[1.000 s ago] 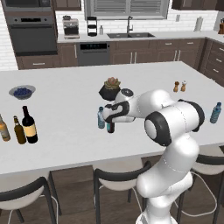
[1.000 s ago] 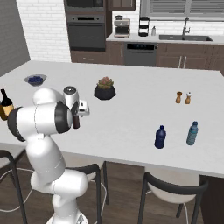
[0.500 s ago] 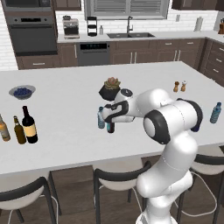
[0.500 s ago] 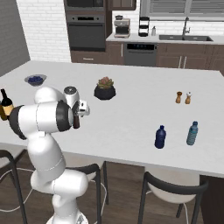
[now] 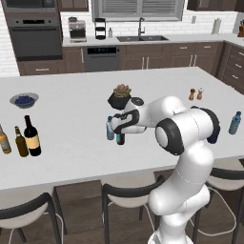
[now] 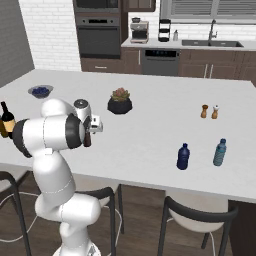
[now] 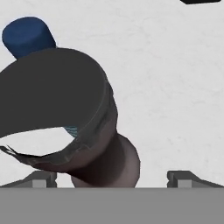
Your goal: Move the plastic bottles in the middle to the plastics group, and the glass bottles in the middle to the glass group.
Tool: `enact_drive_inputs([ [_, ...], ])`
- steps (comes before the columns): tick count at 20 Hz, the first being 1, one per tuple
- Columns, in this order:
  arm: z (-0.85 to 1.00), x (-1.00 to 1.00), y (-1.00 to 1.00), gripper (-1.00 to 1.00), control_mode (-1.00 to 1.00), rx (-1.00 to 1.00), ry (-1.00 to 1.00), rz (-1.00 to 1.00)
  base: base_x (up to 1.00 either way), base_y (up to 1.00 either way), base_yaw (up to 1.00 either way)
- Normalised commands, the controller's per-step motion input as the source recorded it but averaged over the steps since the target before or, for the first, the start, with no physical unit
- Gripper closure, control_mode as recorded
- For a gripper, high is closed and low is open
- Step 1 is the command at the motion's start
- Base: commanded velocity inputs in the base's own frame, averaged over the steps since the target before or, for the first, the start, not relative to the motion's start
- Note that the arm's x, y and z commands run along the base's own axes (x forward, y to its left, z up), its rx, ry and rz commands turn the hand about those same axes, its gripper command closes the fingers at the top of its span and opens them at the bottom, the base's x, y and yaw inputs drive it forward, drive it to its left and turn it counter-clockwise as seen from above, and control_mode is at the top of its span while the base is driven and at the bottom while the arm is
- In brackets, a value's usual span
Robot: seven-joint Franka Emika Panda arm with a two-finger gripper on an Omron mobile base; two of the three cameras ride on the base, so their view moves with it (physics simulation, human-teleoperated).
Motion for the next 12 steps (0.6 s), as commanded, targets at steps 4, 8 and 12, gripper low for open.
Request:
enact_drive_inputs([
  [4, -0.01, 0.0, 0.0, -1.0, -1.0, 0.0, 0.0, 0.0, 0.0, 0.0, 0.0],
  [8, 0.0, 0.0, 0.0, 1.0, -1.0, 0.0, 0.0, 0.0, 0.0, 0.0, 0.0],
  [12, 0.0, 0.0, 0.0, 1.0, -1.0, 0.0, 0.0, 0.0, 0.0, 0.0, 0.0],
])
